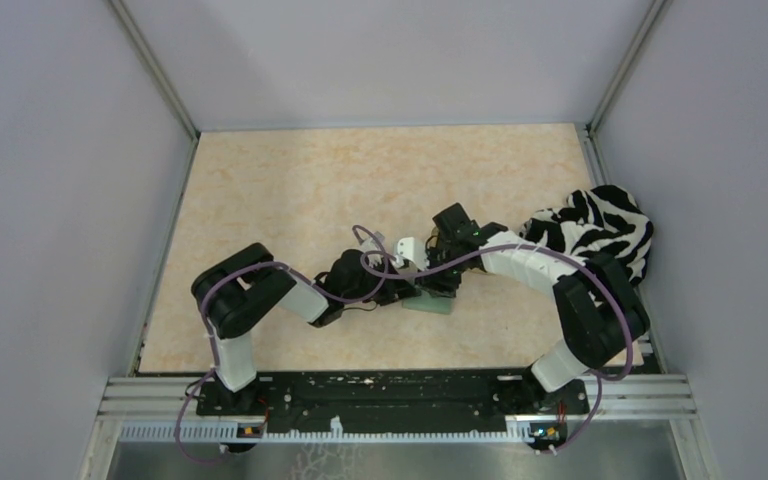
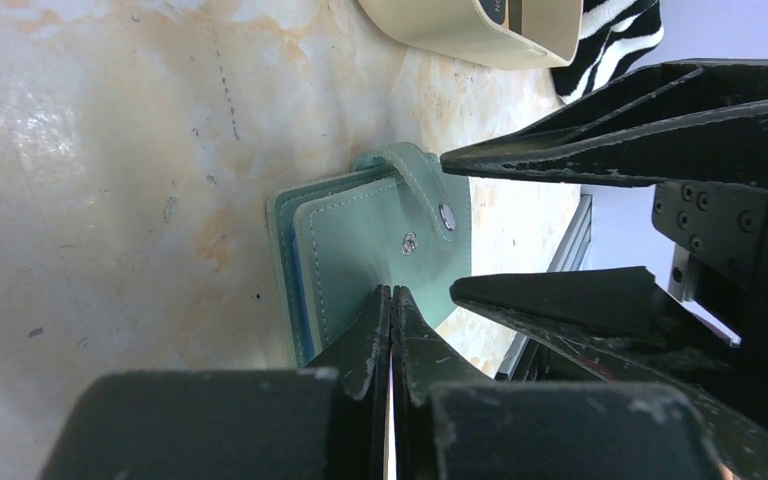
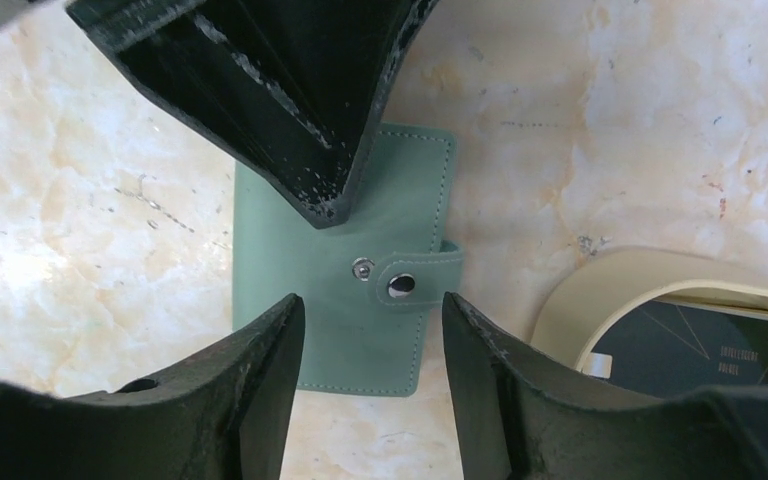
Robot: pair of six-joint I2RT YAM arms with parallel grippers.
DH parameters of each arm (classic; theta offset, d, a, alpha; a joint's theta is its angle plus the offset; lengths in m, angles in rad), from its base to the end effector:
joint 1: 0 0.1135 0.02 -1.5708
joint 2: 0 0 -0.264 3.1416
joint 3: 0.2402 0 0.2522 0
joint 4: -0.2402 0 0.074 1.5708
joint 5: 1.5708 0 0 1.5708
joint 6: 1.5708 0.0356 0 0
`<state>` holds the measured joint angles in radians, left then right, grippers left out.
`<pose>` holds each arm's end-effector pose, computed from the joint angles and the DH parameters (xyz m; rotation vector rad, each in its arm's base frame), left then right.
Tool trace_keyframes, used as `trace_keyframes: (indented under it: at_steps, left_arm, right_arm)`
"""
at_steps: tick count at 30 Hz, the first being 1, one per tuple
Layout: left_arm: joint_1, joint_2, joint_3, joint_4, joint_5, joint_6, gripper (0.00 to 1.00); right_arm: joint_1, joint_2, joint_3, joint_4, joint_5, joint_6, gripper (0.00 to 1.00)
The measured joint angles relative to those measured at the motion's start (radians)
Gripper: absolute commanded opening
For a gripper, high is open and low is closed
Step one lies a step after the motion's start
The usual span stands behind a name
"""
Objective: Put the credit cards into the card holder
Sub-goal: Close the card holder at the center of the board.
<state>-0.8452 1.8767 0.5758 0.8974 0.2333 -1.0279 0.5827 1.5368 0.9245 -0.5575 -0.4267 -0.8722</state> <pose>0.2079 -0.2468 0.1025 -0.0320 2.2676 -1.3598 0.2320 0.1705 0.1877 -1.8460 1.8983 0.4896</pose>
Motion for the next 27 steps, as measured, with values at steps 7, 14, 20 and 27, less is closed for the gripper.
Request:
trace_keyframes:
  at_steps: [7, 14, 20, 27]
  left_arm:
    - [0.001, 0.007, 0.002, 0.011, 0.004, 0.0, 0.0]
    - [0.004, 0.008, 0.002, 0.015, 0.005, 0.0, 0.0]
    - [0.005, 0.01, 0.002, 0.017, 0.008, 0.0, 0.0]
    - [0.005, 0.012, 0.002, 0.021, 0.012, 0.0, 0.0]
  right_arm:
    - [0.003, -0.032, -0.053, 0.074, 0.041, -0.023, 0.48]
    - [0.016, -0.045, -0.061, 0.126, 0.045, -0.034, 0.45]
    - [0.027, -0.045, -0.067, 0.151, 0.058, -0.043, 0.36]
    - [0.032, -0.045, -0.068, 0.158, 0.076, -0.045, 0.09]
